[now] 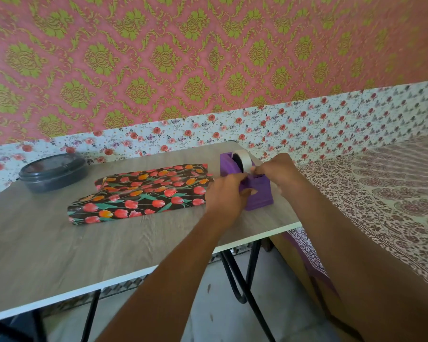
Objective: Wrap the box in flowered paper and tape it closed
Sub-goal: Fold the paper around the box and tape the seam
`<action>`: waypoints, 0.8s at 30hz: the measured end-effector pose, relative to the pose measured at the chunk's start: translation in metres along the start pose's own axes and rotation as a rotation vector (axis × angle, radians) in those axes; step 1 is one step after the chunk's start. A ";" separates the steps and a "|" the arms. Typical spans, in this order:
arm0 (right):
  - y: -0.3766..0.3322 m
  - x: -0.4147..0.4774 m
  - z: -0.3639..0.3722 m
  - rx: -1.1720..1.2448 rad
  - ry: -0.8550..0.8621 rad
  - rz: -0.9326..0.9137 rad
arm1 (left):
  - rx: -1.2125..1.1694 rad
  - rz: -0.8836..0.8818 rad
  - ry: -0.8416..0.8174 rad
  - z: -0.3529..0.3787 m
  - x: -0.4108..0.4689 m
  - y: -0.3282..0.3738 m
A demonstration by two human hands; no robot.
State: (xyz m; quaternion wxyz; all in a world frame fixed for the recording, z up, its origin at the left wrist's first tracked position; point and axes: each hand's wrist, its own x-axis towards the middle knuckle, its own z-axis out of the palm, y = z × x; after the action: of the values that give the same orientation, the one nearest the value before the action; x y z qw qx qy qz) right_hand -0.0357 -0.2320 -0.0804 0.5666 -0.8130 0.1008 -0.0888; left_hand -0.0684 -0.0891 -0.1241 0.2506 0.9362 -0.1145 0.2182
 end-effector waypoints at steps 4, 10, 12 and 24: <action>0.002 -0.004 0.002 0.116 0.130 -0.094 | -0.048 -0.033 0.012 0.002 0.002 -0.004; 0.071 -0.032 0.017 -0.046 0.253 -0.010 | 0.032 -0.010 -0.012 0.000 0.007 -0.006; 0.093 -0.041 0.021 -0.144 0.334 -0.099 | 0.025 -0.032 -0.043 -0.001 0.008 -0.006; 0.073 -0.082 0.016 0.219 0.138 -0.362 | -0.044 0.047 0.024 -0.031 -0.001 -0.029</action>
State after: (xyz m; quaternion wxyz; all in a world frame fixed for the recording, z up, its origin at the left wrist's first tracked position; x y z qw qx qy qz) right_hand -0.1154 -0.2204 -0.1572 0.6181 -0.7434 -0.0186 -0.2549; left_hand -0.0706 -0.0485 -0.1127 0.2672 0.9248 -0.1383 0.2328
